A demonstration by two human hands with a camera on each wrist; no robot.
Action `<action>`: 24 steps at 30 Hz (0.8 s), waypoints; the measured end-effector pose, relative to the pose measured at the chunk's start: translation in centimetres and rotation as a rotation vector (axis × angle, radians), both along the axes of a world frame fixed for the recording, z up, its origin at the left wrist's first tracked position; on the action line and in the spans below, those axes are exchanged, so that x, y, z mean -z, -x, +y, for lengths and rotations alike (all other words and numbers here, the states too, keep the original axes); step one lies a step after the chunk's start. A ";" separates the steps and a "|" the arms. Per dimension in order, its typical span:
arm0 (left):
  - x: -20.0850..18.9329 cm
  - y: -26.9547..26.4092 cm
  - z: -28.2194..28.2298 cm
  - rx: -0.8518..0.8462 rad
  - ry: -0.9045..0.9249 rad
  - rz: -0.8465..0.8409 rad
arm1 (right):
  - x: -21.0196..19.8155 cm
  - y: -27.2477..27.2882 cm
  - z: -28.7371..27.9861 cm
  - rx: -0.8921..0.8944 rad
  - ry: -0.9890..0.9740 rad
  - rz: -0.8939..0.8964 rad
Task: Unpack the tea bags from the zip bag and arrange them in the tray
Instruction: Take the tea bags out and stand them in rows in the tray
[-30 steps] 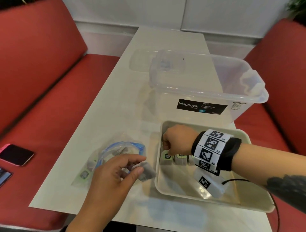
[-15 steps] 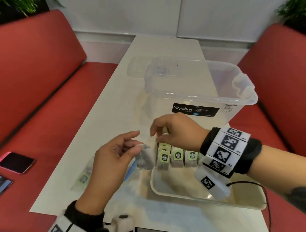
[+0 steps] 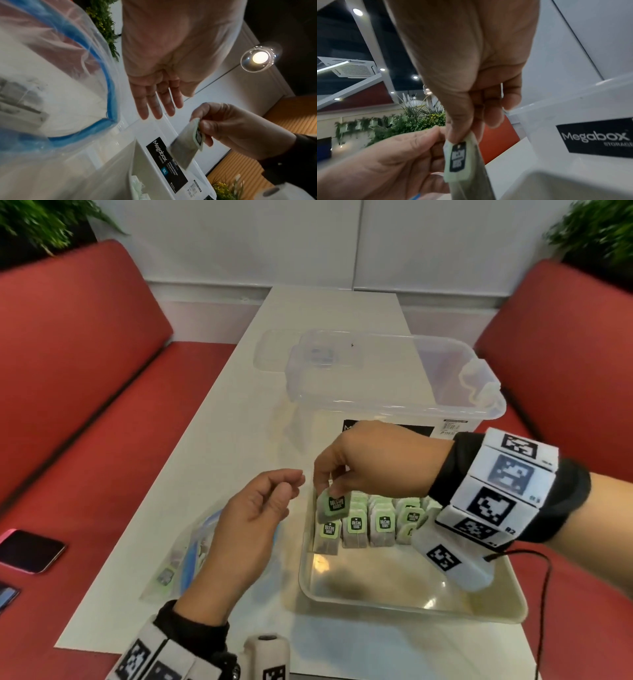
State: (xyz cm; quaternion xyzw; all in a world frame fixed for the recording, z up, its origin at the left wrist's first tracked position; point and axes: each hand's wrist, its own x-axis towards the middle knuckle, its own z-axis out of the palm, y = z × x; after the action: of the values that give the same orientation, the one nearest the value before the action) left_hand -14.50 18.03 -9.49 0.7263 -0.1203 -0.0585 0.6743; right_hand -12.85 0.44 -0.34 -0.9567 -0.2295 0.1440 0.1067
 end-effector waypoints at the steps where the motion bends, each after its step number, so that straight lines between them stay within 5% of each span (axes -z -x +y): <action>1: 0.0 0.1 -0.2 0.019 -0.015 -0.003 | 0.0 0.0 0.2 0.009 -0.007 0.012; 13: 0.2 0.0 -1.7 0.047 -0.103 0.010 | 0.4 0.2 0.7 0.090 -0.132 -0.045; 24: 1.3 0.5 0.5 -0.006 -0.279 -0.078 | 4.0 -1.6 -0.4 0.099 0.129 0.100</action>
State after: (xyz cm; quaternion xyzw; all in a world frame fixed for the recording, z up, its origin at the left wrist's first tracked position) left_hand -15.00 18.58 -10.78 0.8149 -0.1349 -0.0444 0.5619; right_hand -11.21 0.07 -4.38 -0.9633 -0.1666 0.2008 0.0632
